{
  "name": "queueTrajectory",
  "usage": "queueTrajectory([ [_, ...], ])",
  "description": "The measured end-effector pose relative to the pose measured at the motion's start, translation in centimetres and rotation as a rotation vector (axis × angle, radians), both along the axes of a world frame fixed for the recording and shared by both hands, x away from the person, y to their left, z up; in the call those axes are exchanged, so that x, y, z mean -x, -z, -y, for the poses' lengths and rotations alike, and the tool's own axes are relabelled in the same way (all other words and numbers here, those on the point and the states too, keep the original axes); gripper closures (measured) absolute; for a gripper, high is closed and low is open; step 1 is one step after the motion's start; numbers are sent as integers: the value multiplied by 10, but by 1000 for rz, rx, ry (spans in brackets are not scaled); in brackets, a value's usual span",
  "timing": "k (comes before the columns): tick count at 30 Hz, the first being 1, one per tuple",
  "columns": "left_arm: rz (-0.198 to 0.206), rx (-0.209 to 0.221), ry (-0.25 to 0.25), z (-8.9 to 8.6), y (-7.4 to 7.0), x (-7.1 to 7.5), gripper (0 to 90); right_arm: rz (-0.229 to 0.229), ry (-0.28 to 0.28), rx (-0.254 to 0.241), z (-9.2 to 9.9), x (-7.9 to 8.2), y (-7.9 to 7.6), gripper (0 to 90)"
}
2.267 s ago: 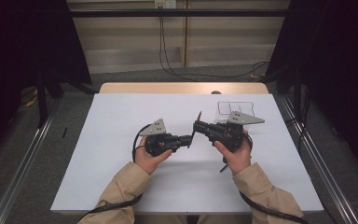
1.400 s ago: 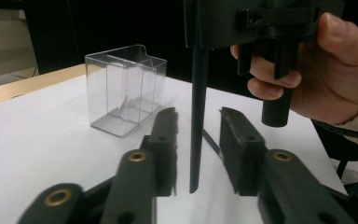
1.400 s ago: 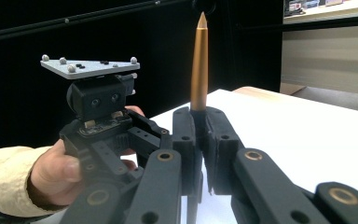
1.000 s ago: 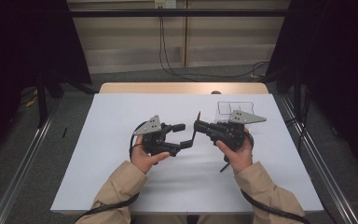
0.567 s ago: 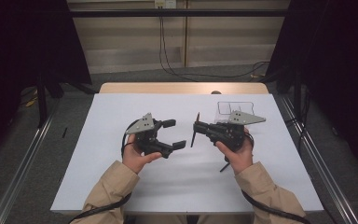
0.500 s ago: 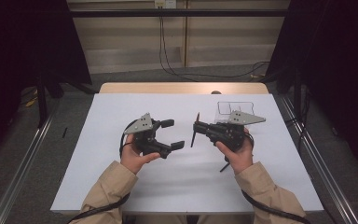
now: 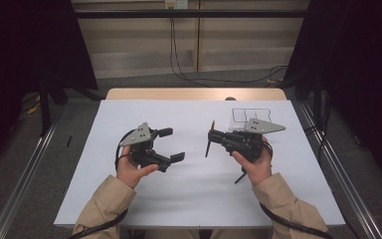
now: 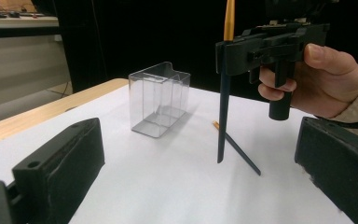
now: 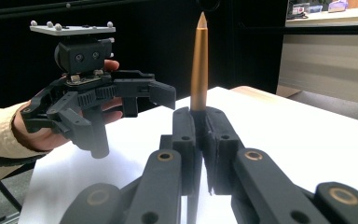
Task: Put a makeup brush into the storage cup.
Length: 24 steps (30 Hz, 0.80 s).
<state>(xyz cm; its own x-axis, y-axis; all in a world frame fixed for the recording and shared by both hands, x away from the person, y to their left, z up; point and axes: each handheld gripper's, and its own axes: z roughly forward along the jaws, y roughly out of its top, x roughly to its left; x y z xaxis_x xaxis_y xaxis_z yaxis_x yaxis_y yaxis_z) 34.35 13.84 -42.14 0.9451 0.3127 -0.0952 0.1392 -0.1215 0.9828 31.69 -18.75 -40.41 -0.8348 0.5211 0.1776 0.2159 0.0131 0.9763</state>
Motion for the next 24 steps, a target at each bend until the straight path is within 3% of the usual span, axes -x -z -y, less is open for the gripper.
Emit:
queueTrajectory([
  [5,7,2,-15,-10,-1,1,13,2,1,4,2,0,-1,833],
  [12,32,-37,-19,-23,-2,5,0,6,1,5,3,1,-1,833],
  [24,4,-72,-57,-47,-2,10,0,12,-4,8,2,1,-1,833],
])
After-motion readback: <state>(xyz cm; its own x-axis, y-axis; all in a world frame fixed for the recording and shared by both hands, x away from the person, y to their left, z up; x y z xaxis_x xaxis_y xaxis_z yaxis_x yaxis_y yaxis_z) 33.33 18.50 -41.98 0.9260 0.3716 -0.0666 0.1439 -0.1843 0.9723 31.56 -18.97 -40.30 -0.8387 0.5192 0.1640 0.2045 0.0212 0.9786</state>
